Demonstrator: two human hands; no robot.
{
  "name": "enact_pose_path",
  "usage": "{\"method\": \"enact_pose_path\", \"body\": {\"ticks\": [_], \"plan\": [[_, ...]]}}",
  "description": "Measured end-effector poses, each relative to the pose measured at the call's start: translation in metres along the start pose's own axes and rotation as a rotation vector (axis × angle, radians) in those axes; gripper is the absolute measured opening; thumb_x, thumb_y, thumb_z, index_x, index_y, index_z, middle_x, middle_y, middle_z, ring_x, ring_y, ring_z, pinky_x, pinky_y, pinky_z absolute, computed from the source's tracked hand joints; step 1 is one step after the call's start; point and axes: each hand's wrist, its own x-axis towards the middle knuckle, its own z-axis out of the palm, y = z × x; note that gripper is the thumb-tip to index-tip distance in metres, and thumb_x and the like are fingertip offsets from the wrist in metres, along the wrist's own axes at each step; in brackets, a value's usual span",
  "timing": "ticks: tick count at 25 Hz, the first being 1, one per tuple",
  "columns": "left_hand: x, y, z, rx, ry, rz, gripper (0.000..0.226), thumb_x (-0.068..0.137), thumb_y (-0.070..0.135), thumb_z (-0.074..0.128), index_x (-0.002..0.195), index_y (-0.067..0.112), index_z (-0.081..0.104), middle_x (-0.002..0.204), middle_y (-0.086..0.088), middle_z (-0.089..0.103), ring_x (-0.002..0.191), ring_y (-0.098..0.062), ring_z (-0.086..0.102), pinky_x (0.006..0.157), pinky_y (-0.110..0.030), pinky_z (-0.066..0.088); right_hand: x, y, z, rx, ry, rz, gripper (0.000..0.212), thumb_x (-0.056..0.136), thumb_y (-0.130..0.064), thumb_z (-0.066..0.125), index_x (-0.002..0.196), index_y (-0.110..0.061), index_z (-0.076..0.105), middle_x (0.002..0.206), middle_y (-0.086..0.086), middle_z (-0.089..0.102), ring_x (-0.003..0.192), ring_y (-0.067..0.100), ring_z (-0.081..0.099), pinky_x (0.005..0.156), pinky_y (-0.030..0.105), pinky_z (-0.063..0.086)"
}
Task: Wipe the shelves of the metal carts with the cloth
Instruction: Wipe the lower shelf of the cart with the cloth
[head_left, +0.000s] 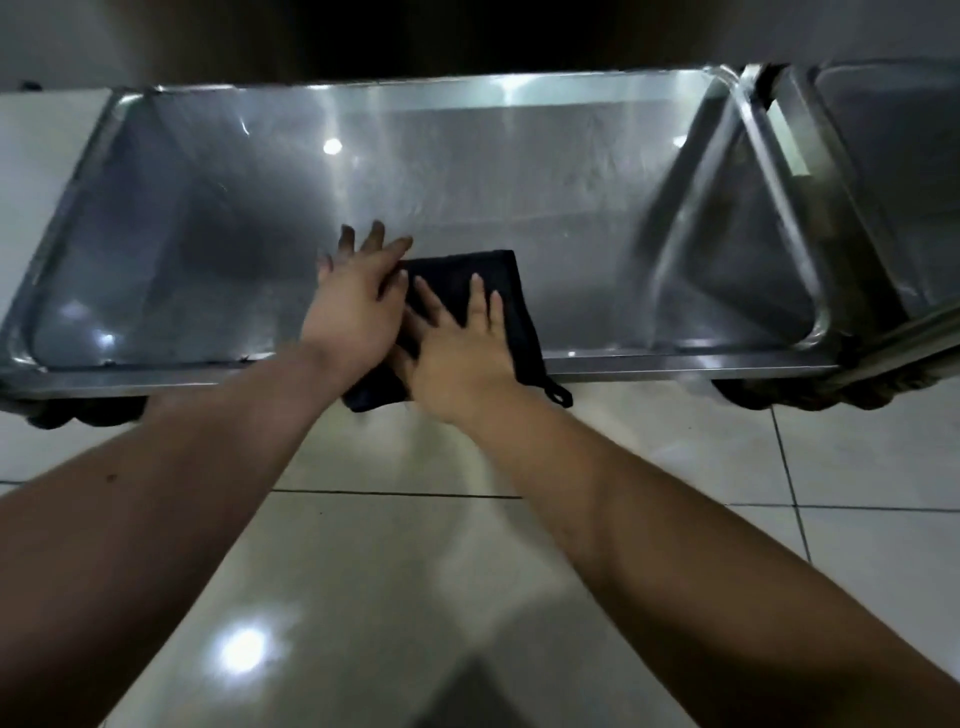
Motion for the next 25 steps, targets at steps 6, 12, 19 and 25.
{"method": "enact_pose_path", "body": {"ticks": [6,12,19,25], "plan": [[-0.018,0.048,0.061,0.362,-0.296,-0.087,0.059,0.097,0.064,0.018,0.15,0.05,-0.006,0.162,0.004,-0.015,0.147,-0.037,-0.018,0.109,-0.067,-0.013,-0.022,0.125,0.0,-0.003,0.147,0.257,0.055,0.102,-0.048,0.02,0.154,-0.038,0.006,0.164,-0.006,0.001,0.149,0.033,-0.01,0.117,0.055,-0.007],[0.056,0.043,0.066,0.436,-0.275,-0.102,0.064,0.09,0.074,0.007,0.147,0.053,-0.014,0.162,0.0,-0.02,0.144,-0.042,-0.021,0.104,-0.076,-0.009,-0.016,0.123,0.009,-0.06,0.163,0.244,0.055,0.102,-0.047,0.015,0.154,-0.039,-0.003,0.163,-0.007,-0.006,0.148,0.034,-0.013,0.117,0.056,-0.009],[0.011,0.034,0.057,0.45,-0.361,0.015,0.069,0.085,0.08,0.011,0.143,0.058,-0.018,0.16,0.003,-0.025,0.144,-0.039,-0.024,0.105,-0.074,-0.012,-0.017,0.125,0.009,-0.064,0.159,0.241,0.055,0.101,-0.048,0.014,0.153,-0.04,-0.002,0.163,-0.007,-0.006,0.148,0.033,-0.013,0.117,0.056,-0.008],[-0.017,0.026,0.053,0.444,-0.337,0.009,0.072,0.082,0.084,0.013,0.142,0.06,-0.019,0.159,0.008,-0.027,0.142,-0.037,-0.029,0.102,-0.076,-0.014,-0.011,0.112,-0.004,0.063,0.09,0.294,0.052,0.103,-0.046,0.02,0.152,-0.043,0.006,0.163,-0.013,-0.006,0.147,0.037,-0.016,0.111,0.065,-0.013]]}}
